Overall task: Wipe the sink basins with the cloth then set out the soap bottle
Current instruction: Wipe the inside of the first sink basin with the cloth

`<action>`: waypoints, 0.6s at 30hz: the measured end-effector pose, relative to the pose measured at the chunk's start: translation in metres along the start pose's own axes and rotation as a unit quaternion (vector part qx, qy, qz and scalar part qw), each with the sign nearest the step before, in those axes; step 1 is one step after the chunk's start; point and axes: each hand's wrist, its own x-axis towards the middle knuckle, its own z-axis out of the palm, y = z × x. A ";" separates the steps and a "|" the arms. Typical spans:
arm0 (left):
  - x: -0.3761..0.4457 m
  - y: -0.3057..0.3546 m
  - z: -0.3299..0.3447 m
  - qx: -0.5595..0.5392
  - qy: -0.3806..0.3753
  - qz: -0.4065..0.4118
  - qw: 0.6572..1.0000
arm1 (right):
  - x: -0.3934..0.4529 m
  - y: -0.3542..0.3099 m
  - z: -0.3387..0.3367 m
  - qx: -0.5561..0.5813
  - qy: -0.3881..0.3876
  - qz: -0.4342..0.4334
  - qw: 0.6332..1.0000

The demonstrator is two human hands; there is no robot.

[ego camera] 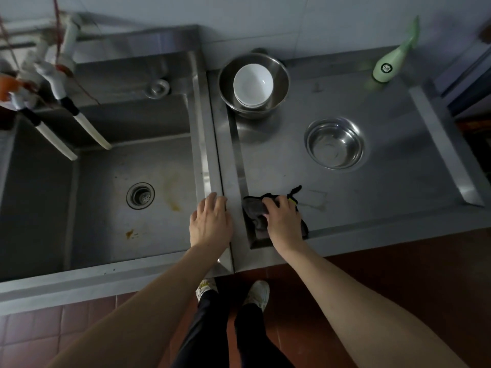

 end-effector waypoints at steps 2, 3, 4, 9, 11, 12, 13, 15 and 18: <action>-0.005 -0.007 -0.009 -0.019 0.009 -0.018 1.000 | -0.003 -0.014 -0.012 0.034 0.021 -0.018 0.999; -0.008 -0.011 -0.015 -0.028 0.015 -0.029 0.999 | -0.004 -0.022 -0.017 0.048 0.034 -0.032 0.998; -0.012 -0.016 -0.021 -0.034 0.023 -0.039 0.998 | -0.004 -0.031 -0.022 0.061 0.047 -0.048 0.996; -0.033 -0.054 -0.046 -0.035 0.044 -0.067 0.996 | -0.002 -0.078 -0.035 0.099 0.079 -0.116 0.985; -0.040 -0.071 -0.055 -0.037 0.053 -0.081 0.995 | -0.002 -0.099 -0.037 0.105 0.085 -0.137 0.981; -0.043 -0.081 -0.060 -0.040 0.057 -0.091 0.993 | -0.002 -0.110 -0.038 0.107 0.087 -0.143 0.980; -0.046 -0.091 -0.064 -0.044 0.060 -0.101 0.992 | -0.002 -0.122 -0.037 0.110 0.086 -0.148 0.979; -0.051 -0.115 -0.074 -0.046 0.062 -0.117 0.990 | -0.003 -0.147 -0.034 0.112 0.082 -0.163 0.977; -0.054 -0.153 -0.088 -0.046 0.065 -0.125 0.989 | -0.003 -0.189 -0.022 0.113 0.066 -0.173 0.976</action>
